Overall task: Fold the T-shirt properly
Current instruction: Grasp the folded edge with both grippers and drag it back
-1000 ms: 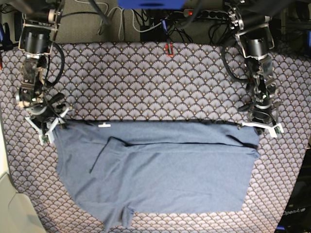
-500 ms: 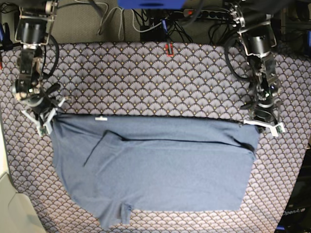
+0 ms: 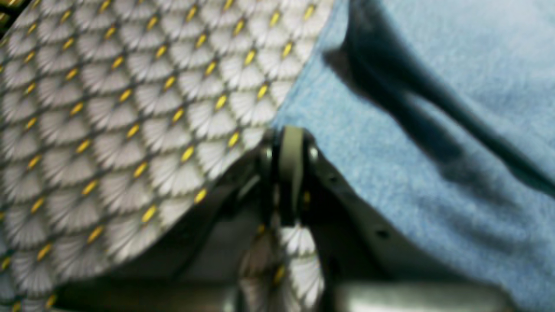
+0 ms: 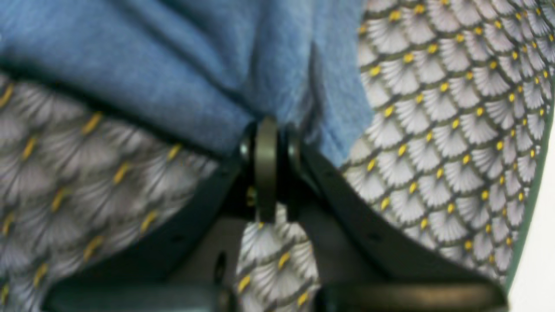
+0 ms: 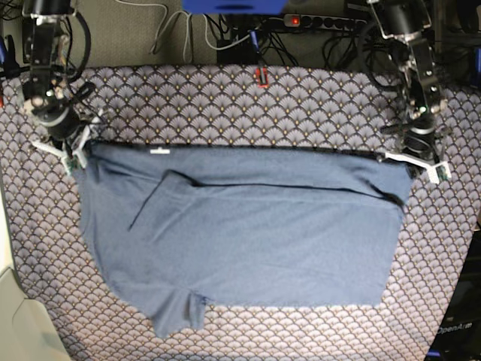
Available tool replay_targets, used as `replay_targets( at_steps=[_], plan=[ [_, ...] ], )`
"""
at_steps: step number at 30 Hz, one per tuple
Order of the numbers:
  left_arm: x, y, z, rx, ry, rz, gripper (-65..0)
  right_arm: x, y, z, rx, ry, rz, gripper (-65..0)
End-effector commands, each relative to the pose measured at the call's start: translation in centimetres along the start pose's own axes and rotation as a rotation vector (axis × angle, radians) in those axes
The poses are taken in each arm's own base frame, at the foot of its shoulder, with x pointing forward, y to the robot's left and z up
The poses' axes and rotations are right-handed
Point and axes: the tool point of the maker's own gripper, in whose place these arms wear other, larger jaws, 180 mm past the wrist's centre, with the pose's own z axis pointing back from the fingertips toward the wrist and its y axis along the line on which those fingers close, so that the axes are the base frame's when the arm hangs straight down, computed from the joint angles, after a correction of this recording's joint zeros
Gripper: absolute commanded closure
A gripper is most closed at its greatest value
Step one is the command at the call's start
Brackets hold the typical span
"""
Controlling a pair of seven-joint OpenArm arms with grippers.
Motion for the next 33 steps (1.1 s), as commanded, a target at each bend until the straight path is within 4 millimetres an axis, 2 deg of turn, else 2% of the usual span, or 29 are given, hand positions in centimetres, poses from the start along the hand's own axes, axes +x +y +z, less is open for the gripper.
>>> replay_targets(
  at_steps=[1,5,8,10,13,17,19,23,33],
  plan=[
    [2.0,0.2,0.5,0.002,-0.068,-0.015,-0.5,0.9,0.0,0.6,0.005,-0.036,0.014,0.0],
    [0.2,0.6,2.7,0.002,-0.042,-0.041,-0.5,-0.9,0.7,2.0,0.011,-0.007,0.019,0.0],
    [-0.8,1.0,4.0,0.003,-0.024,-0.061,-0.5,-1.8,1.9,3.1,0.042,-0.003,0.001,0.0],
    [-1.4,1.1,4.7,0.005,-0.013,-0.064,-0.5,-2.5,1.7,3.9,0.040,0.000,-0.018,0.0],
    [-1.2,2.5,5.6,0.034,-0.020,-0.070,-0.5,-2.9,1.7,4.6,0.064,-0.002,-0.026,0.0],
    [-0.2,4.5,6.7,0.093,-0.051,-0.050,-0.5,-4.0,0.5,5.5,0.043,0.018,-0.038,0.0],
    [-0.9,5.5,7.4,0.112,-0.033,-0.058,-0.5,-4.2,0.3,5.6,0.037,0.021,-0.040,0.0],
    [-1.9,6.1,8.1,0.117,-0.003,-0.078,-0.5,-5.5,0.1,6.3,0.039,0.054,-0.026,0.0],
    [-3.2,6.3,8.6,0.120,0.026,-0.076,-0.6,-6.2,0.2,6.6,0.042,0.068,-0.026,0.0]
  ],
)
